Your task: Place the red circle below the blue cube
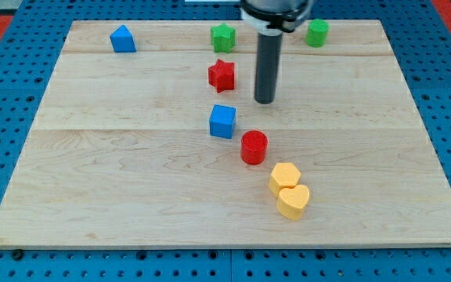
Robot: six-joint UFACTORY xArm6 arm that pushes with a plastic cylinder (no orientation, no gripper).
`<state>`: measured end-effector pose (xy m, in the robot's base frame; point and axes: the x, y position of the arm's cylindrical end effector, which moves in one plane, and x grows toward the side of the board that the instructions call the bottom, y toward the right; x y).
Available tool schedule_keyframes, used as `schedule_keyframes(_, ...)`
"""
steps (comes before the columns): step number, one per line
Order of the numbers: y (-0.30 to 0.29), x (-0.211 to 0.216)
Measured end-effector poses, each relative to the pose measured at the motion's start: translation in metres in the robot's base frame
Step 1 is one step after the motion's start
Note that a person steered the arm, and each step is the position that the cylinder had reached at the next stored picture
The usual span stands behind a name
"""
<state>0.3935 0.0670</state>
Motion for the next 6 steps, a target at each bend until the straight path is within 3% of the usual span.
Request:
schedule_keyframes(2, 0.0, 0.078)
schedule_keyframes(5, -0.054, 0.1)
schedule_keyframes(6, -0.009, 0.095)
